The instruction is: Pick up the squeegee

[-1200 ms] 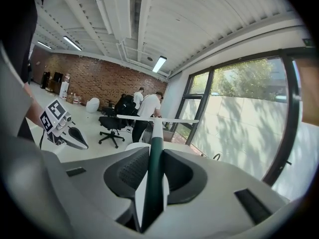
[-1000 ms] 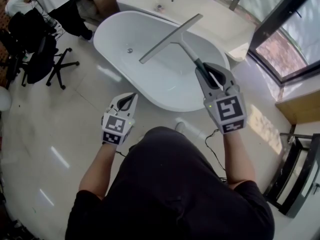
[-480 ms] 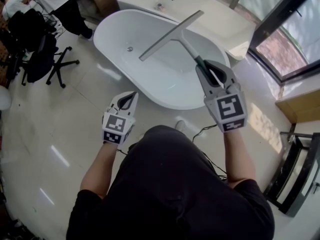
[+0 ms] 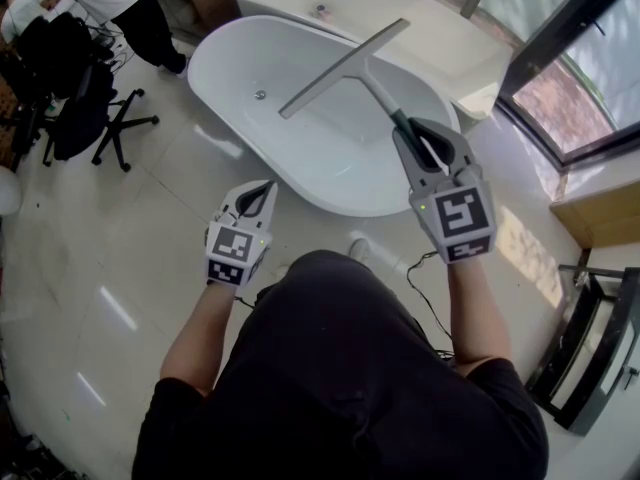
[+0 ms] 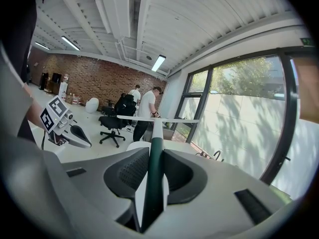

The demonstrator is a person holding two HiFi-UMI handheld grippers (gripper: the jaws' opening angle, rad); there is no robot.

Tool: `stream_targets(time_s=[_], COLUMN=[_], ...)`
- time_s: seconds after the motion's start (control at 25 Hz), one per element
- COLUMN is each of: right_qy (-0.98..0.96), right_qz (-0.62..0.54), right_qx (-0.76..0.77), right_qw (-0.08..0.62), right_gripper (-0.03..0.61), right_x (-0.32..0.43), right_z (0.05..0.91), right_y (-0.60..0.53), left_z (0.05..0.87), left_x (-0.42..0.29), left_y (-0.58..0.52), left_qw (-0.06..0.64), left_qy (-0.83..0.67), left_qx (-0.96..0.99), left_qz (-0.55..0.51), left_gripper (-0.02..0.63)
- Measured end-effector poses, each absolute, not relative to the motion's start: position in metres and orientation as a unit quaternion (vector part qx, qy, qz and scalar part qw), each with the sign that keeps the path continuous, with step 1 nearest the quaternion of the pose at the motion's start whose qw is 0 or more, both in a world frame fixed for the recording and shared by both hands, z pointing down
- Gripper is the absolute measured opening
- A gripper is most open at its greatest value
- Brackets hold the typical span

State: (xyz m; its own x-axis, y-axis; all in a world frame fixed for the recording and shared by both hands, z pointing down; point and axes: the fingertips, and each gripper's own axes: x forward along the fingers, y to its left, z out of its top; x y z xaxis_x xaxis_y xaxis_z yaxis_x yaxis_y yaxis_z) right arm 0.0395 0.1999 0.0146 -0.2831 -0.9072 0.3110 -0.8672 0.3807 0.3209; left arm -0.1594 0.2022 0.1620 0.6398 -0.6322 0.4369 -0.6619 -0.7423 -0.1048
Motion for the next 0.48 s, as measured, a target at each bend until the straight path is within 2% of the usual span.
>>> stream_targets(time_s=[0.48], right_qy=[-0.798], right_qz=[-0.045], right_qx=[0.557], right_qw=[0.224], right_gripper=[0.098], right_x=[0.0426], right_z=[0.0115], right_y=[0.2008], left_z=[0.1617], left_x=[-0.1571], left_y=[0.2017], left_qw=[0.032], left_qy=[-0.358], left_qx=[0.905], left_qz=[0.23], left_gripper=[0.003])
